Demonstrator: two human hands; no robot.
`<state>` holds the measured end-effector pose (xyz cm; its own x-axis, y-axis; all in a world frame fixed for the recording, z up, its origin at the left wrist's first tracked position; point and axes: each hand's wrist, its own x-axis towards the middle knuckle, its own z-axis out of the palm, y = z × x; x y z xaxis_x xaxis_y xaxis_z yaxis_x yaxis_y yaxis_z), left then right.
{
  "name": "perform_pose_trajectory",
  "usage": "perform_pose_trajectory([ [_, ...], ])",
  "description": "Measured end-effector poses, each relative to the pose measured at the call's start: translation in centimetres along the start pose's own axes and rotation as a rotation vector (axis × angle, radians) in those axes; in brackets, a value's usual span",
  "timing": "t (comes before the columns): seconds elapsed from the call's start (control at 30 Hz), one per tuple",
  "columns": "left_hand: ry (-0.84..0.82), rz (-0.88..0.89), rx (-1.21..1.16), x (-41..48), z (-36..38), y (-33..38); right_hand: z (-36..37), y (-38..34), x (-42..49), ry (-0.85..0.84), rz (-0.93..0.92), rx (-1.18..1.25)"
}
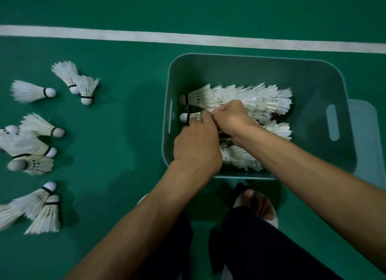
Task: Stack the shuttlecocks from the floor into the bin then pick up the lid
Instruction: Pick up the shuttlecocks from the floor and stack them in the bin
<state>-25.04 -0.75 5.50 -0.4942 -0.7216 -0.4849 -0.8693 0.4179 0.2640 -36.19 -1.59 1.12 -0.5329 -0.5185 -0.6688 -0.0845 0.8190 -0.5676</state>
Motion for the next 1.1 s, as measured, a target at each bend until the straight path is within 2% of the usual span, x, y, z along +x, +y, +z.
perform_pose_trajectory([
  [0.1, -0.063, -0.011, 0.01, 0.2, 0.4, -0.8, 0.3, -0.1, 0.0, -0.016, 0.016, -0.012],
  [0.5, -0.172, 0.024, -0.119, 0.8, 0.1, -0.9, -0.6, -1.0, -0.5, -0.247, 0.095, 0.038],
  [0.67, -0.231, -0.002, -0.182, 1.5, -0.7, -1.5, 0.3, -0.8, 0.1, -0.096, 0.042, 0.044],
  [0.83, -0.234, -0.002, -0.238, 1.5, -1.4, -1.6, 0.4, -0.5, 0.7, 0.06, -0.045, -0.058],
  [1.1, -0.256, -0.016, -0.199, 1.1, -2.3, -1.5, -0.8, -0.9, -0.6, 0.064, -0.066, -0.025],
])
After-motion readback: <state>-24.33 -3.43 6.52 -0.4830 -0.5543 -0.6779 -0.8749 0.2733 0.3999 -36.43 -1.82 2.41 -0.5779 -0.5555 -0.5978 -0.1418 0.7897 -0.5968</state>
